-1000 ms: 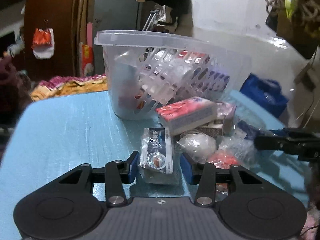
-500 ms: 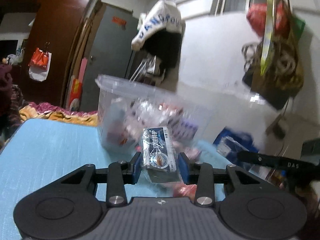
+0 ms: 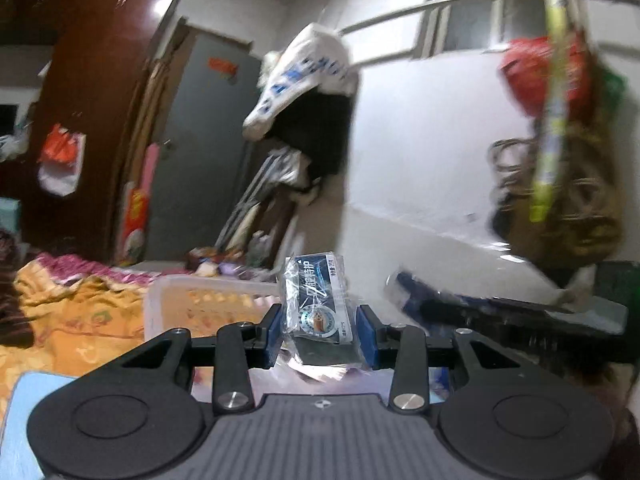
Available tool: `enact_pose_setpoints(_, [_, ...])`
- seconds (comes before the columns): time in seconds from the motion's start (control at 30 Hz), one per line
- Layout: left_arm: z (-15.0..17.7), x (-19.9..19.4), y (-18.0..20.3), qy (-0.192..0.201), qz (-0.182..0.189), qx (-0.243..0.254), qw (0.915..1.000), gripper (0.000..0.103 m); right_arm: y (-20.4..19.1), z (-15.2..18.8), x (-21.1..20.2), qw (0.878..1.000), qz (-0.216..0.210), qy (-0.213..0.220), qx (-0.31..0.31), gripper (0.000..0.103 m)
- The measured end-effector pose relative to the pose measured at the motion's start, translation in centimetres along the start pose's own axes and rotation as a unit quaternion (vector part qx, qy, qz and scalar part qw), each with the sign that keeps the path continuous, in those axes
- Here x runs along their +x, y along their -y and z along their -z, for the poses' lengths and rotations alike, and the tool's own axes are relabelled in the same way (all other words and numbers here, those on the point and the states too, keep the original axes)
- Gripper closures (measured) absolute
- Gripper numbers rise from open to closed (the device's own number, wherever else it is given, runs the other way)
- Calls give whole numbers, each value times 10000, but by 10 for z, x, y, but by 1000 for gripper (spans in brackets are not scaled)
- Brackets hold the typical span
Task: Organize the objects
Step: 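Lift both items over the white basket and release them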
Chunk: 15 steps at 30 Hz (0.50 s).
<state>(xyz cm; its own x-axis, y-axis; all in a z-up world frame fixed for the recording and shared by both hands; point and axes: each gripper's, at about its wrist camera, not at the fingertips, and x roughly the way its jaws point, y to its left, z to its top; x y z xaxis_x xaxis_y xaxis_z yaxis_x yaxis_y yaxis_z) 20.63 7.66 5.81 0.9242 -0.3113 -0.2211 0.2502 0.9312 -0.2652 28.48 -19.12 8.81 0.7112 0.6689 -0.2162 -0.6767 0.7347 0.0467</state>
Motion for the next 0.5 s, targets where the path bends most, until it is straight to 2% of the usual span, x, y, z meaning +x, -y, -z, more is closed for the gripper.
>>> enact_pose_setpoints(0.1, [-6,30,-6,-192,-362,-16,9992,60,-1,-4,29,9993,239,-238,-151,63])
enact_pose_setpoints(0.13, [-5,35,-3,-166,-602,193,9979,52,-1,-4,33,9992,303,-225,-159,61])
enact_pose_setpoints(0.17, [-3,40,-4,-275,-862,294,9955,26,-2,-3,35,9986,445,-180,-223,57])
enact_pose_setpoints(0.2, [-2,45,-5,-415,-984,306,9938,21,-1,-1,34,9977,558,-200,-318,30])
enact_pose_setpoints(0.23, [1,42,-8,-352,-958,204,9946,21,-1,2,37,9965,635,-315,-434,4])
enact_pose_setpoints(0.3, [5,23,-10,-216,-689,71,9974,21,-1,10,26,9950,875,-160,-445,4])
enact_pose_setpoints(0.4, [26,-26,-1,81,-465,157,9988,18,2,28,-20,9985,529,45,116,0])
enact_pose_setpoints(0.43, [37,-36,2,38,-457,162,9988,15,1,40,-32,9988,408,76,250,0])
enact_pose_setpoints(0.5, [68,-48,10,-238,-442,229,9985,15,-6,68,-44,9985,387,-282,277,0])
